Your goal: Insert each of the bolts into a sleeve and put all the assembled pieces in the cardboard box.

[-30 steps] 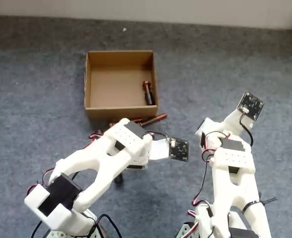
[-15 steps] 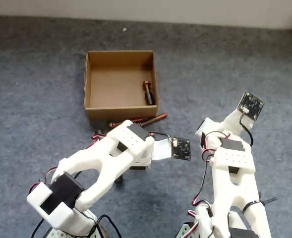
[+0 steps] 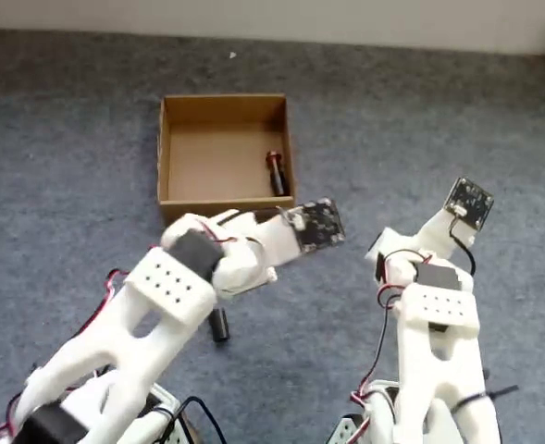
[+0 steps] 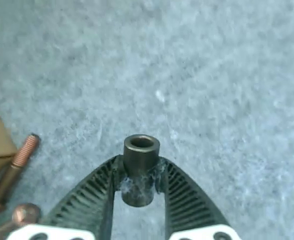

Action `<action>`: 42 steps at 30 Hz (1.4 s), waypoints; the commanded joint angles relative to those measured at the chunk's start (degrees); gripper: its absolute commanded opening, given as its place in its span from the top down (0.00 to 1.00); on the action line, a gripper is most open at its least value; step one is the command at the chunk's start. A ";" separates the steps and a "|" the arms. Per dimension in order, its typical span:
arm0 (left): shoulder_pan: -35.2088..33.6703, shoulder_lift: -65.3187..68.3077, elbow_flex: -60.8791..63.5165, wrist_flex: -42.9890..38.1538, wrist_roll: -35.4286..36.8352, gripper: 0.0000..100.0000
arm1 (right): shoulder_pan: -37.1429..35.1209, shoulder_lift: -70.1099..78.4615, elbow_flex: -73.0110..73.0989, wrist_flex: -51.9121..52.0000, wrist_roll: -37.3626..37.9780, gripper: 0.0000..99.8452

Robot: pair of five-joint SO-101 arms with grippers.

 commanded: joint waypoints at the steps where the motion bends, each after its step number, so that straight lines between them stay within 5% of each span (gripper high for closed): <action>1: -3.65 -12.18 2.68 0.00 6.51 1.00 | -0.40 -11.03 -0.13 0.66 0.62 1.00; 10: -8.92 -35.56 11.65 -0.09 19.78 1.00 | -9.80 -29.49 9.19 1.27 6.51 1.00; 18: -8.92 -49.63 17.89 -0.09 20.92 1.00 | -19.65 -40.04 14.46 1.36 11.16 1.00; 42: -8.57 -59.47 18.95 -8.53 49.93 1.00 | -46.99 -66.07 29.49 0.84 22.33 1.00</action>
